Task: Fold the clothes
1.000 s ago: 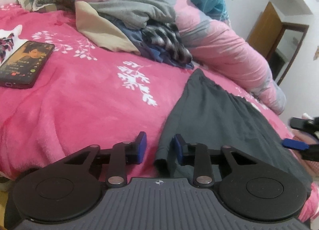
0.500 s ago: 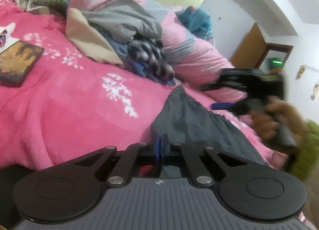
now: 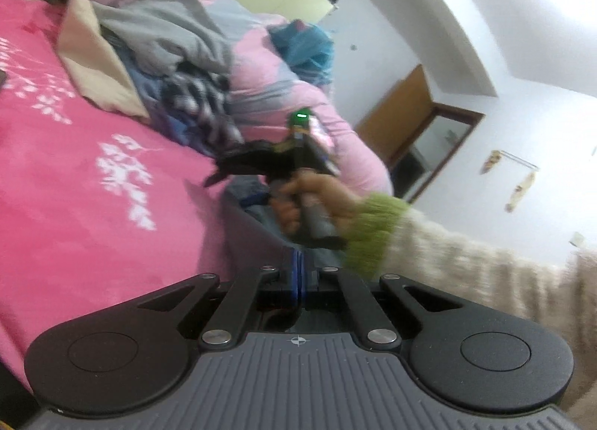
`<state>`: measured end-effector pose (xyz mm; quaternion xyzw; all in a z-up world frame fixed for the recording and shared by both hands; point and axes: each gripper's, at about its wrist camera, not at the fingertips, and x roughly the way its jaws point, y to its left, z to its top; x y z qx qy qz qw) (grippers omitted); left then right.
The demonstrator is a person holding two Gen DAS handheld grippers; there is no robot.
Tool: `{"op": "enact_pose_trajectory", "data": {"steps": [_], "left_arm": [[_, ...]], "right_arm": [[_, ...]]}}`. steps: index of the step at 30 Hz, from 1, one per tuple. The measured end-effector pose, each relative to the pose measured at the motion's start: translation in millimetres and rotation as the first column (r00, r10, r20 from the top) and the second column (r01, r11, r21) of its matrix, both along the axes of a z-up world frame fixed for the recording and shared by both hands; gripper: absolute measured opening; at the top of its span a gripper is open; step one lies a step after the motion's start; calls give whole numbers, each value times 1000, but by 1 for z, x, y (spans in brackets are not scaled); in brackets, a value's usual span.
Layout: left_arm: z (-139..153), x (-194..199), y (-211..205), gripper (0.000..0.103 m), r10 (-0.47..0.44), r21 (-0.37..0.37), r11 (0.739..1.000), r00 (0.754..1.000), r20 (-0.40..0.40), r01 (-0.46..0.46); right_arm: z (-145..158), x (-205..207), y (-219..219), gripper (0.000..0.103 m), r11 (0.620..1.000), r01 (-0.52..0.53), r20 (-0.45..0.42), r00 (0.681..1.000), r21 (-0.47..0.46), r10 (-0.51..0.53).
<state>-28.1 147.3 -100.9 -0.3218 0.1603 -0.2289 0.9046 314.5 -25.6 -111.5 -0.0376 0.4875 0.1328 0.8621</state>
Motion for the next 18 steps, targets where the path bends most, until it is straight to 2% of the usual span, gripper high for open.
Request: {"op": "enact_pose_trajectory", "data": {"steps": [2,5,7,10,18], "left_arm": [[3,0,-6,0,-19,6,1000,1000,21,19],[7,2,-12,0,-41,-3,999,999,30,41],[10,5,-16,0,-51,-8,999,998,32,51],[15,7,-22,0,-62,-6,998,997,35,63],[40,16,-54,0,-155,-26,987,984,84,157]], "right_arm": [[-1,0,-2,67,1000,-6,22,1000,-4,6],[0,3,-11,43,1000,20,37,999,16,-21],[1,6,-24,13,998,55,35,998,43,-56],[5,10,-48,4,988,90,10,996,128,-92],[45,9,-102,3,966,109,80,988,233,-131]]}}
